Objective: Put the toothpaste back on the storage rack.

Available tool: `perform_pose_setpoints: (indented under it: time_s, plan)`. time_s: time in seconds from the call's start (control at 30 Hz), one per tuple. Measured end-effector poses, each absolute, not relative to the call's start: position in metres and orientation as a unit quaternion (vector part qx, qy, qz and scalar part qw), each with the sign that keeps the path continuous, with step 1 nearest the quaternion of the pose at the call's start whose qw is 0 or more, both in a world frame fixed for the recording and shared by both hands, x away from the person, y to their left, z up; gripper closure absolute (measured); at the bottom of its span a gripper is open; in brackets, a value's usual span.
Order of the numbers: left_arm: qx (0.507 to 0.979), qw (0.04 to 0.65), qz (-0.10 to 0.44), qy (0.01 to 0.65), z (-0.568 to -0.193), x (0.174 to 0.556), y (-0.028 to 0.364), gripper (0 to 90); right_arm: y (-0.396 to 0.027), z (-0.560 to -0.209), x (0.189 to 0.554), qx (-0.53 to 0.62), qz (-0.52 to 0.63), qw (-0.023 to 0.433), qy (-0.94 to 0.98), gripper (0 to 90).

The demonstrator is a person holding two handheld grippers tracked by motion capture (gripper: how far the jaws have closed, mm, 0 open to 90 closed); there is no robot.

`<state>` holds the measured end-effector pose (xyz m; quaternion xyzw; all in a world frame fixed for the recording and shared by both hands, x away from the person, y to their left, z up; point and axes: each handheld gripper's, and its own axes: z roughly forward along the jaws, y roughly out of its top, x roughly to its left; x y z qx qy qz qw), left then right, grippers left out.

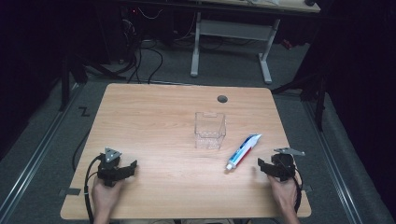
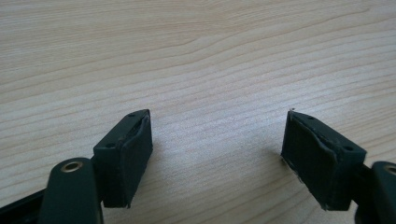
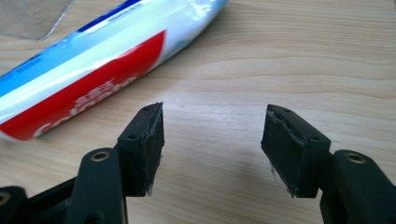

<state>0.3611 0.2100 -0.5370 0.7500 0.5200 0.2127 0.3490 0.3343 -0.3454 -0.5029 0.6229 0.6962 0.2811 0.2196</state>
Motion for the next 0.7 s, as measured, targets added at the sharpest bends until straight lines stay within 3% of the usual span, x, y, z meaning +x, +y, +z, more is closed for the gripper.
perform_pose_setpoints:
  time_s: [0.2,0.7]
  plan:
    - [0.75,0.349,0.213,0.52,-0.537,0.361,0.21,24.8,-0.333,-0.498,0.338,0.612,0.283,0.203,0.711,38.1]
    - [0.751,0.347,0.213,0.519,-0.537,0.361,0.21,24.8,-0.314,-0.475,0.358,0.611,0.304,0.174,0.71,23.6]
